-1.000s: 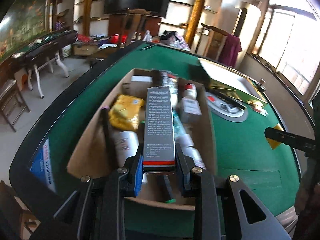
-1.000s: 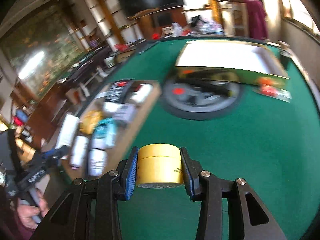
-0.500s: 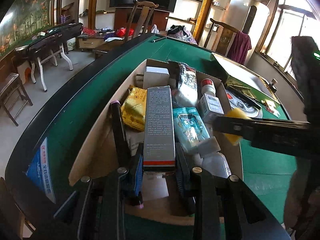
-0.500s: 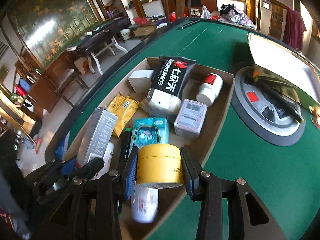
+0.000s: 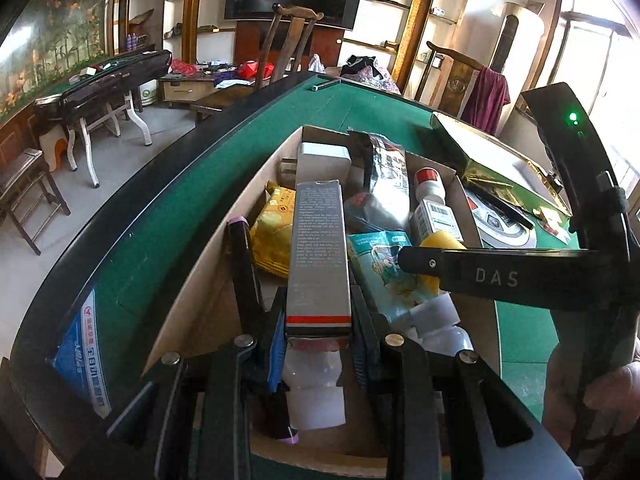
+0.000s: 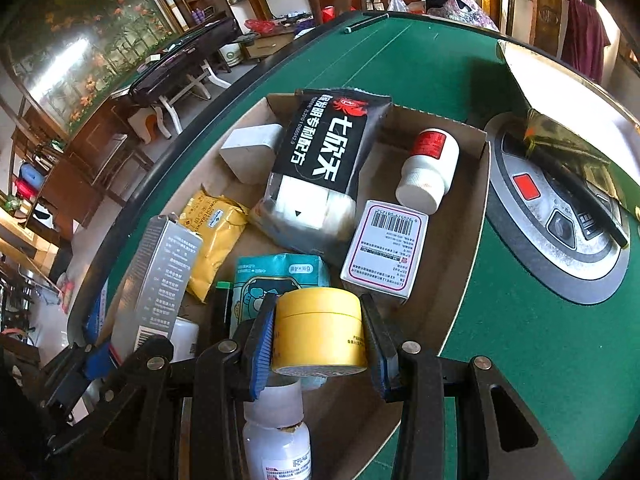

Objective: Organize objects
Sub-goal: 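Carry the boxed tube and yellow tape into the tray and open both grippers, then withdraw both grippers from the tray toward the round grey mat, then grasp the red number candle pack with the right gripper and lift it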

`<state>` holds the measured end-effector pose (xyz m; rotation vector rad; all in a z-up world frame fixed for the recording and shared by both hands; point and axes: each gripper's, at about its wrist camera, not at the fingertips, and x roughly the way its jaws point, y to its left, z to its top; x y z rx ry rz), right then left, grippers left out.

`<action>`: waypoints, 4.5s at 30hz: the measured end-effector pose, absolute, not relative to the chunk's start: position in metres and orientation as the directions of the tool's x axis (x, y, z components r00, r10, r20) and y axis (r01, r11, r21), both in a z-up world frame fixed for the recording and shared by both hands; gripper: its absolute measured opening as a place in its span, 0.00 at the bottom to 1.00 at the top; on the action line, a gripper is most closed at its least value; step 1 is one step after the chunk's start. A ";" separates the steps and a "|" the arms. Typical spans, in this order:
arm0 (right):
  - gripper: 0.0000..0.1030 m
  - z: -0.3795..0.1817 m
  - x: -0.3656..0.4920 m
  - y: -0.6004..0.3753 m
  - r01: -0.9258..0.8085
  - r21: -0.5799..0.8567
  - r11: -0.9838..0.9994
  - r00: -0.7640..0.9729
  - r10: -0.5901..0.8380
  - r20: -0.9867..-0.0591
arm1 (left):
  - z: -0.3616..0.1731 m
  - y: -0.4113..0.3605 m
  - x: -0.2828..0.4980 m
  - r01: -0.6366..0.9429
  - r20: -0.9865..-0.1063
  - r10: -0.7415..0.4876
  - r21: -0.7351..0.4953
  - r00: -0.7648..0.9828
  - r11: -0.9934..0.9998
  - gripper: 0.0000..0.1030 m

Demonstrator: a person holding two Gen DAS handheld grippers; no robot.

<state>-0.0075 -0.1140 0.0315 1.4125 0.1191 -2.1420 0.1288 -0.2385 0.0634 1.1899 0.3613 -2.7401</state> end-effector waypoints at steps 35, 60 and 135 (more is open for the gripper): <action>0.62 0.087 0.014 -0.075 0.508 0.259 -0.822 -0.402 -0.492 -0.773 | 0.107 -0.218 0.155 0.267 -0.655 -0.147 -0.087 -0.741 -0.960 0.83; 0.70 0.060 -0.141 0.083 0.293 0.186 -0.938 -0.449 -0.307 -0.839 | 0.114 -0.150 0.133 0.066 -0.650 0.091 -0.213 -0.755 -0.975 0.90; 0.76 0.027 -0.179 0.167 0.285 0.196 -0.938 -0.480 -0.316 -0.818 | 0.068 -0.065 0.080 -0.066 -0.782 0.248 -0.257 -0.572 -0.964 0.90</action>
